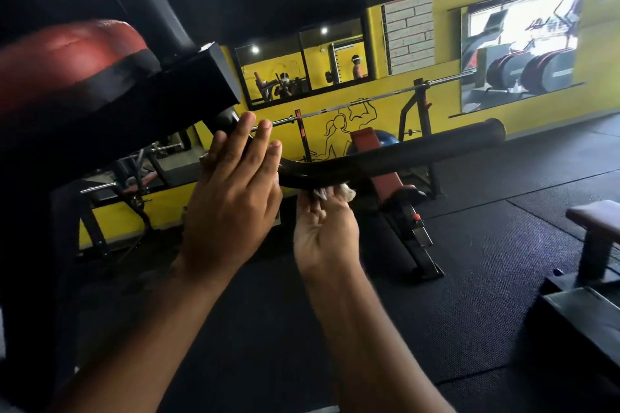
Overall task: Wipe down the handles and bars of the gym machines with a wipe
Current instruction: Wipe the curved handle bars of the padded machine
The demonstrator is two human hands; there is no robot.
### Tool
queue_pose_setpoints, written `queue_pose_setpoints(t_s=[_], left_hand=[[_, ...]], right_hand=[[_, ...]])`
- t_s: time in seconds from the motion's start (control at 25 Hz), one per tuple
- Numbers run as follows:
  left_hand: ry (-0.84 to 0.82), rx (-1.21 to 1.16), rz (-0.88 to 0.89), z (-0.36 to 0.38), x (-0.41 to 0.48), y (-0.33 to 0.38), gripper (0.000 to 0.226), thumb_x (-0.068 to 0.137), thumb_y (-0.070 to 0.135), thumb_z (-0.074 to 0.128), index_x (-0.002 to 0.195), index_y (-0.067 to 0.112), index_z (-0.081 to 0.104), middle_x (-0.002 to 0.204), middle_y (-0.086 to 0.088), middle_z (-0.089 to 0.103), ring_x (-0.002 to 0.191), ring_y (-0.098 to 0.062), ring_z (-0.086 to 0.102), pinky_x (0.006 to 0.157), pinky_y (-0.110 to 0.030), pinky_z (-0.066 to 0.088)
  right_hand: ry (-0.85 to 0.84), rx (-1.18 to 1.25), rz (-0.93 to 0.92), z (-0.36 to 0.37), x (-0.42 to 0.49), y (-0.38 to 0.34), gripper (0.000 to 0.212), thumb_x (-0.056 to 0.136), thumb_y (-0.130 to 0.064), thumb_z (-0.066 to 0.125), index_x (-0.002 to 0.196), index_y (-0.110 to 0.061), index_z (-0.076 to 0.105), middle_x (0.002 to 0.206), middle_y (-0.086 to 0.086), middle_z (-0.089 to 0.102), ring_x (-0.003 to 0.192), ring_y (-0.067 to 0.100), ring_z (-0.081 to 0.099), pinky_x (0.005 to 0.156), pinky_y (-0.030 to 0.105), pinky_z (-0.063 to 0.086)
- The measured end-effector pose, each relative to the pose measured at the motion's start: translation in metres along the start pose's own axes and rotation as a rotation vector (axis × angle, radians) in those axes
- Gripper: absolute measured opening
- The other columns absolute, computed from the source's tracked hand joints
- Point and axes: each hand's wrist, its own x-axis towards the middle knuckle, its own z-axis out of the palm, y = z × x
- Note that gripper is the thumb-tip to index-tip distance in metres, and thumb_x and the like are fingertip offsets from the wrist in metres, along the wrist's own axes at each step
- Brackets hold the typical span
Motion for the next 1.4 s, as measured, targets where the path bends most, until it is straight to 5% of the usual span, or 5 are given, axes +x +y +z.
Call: queue_pose_setpoints(t_s=[0.48, 0.68, 0.84, 1.28, 1.4], left_hand=[[-0.025, -0.019, -0.067, 0.002, 0.002, 0.016, 0.038, 0.103, 0.017, 0.041, 0.135, 0.000, 0.052, 0.147, -0.018, 0.043, 0.145, -0.034, 0.026, 0.120, -0.051, 0.015], [-0.067, 0.007, -0.066, -0.004, 0.003, 0.018, 0.039, 0.104, 0.018, 0.041, 0.136, -0.001, 0.051, 0.148, -0.018, 0.042, 0.146, -0.032, 0.025, 0.120, -0.049, 0.015], [-0.121, 0.019, -0.080, -0.007, 0.004, 0.019, 0.040, 0.103, 0.019, 0.043, 0.137, 0.000, 0.050, 0.149, -0.018, 0.040, 0.146, -0.031, 0.025, 0.120, -0.050, 0.017], [-0.079, -0.033, -0.039, 0.000, -0.001, 0.019, 0.039, 0.102, 0.022, 0.048, 0.133, -0.001, 0.055, 0.146, -0.018, 0.045, 0.143, -0.033, 0.031, 0.120, -0.049, 0.014], [-0.041, -0.021, -0.035, 0.004, -0.002, 0.018, 0.037, 0.103, 0.022, 0.048, 0.131, 0.000, 0.057, 0.142, -0.018, 0.049, 0.141, -0.034, 0.034, 0.119, -0.050, 0.018]], right_hand=[[-0.073, -0.367, -0.215, -0.023, 0.000, -0.023, 0.008, 0.093, -0.005, 0.062, 0.101, -0.004, 0.062, 0.089, 0.008, 0.068, 0.084, 0.014, 0.067, 0.080, 0.024, 0.055], [-0.144, -1.036, -1.075, -0.042, 0.015, -0.029, 0.009, 0.088, 0.001, 0.068, 0.088, -0.007, 0.064, 0.099, 0.006, 0.057, 0.086, 0.012, 0.059, 0.069, 0.027, 0.052], [-0.260, -1.300, -1.459, -0.024, 0.017, -0.049, 0.012, 0.093, -0.009, 0.064, 0.099, -0.014, 0.072, 0.110, 0.002, 0.058, 0.099, 0.018, 0.054, 0.081, 0.022, 0.044], [-0.571, -2.267, -1.386, 0.018, 0.004, -0.085, 0.039, 0.083, -0.008, 0.042, 0.112, -0.008, 0.069, 0.116, 0.013, 0.062, 0.107, 0.033, 0.052, 0.080, 0.032, 0.047], [-0.418, -2.358, -1.184, 0.034, 0.005, -0.094, 0.036, 0.087, -0.005, 0.043, 0.113, -0.015, 0.066, 0.123, 0.008, 0.060, 0.117, 0.029, 0.046, 0.086, 0.031, 0.044]])
